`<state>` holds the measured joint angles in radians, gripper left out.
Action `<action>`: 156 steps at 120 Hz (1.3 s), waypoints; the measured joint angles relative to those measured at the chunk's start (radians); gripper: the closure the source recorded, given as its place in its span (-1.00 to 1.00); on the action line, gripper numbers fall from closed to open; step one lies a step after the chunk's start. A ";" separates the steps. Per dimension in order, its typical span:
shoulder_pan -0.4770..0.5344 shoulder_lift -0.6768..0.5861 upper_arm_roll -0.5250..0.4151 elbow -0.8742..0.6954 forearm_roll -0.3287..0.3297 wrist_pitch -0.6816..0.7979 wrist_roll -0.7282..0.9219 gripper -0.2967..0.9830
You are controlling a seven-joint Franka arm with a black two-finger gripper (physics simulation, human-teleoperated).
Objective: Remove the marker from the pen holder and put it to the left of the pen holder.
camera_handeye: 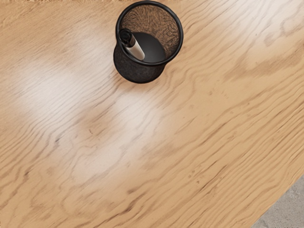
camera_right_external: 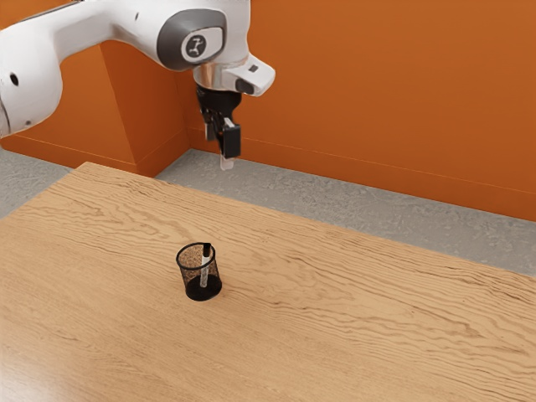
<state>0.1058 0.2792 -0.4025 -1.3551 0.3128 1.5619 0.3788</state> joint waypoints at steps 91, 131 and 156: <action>0.038 0.254 0.050 -0.095 -0.013 -0.001 0.109 -0.23; 0.036 0.298 0.071 -0.100 -0.015 0.002 0.069 0.06; 0.037 0.307 0.092 -0.092 -0.012 0.024 0.043 0.16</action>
<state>0.1426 0.5864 -0.3109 -1.4471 0.3008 1.5864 0.4222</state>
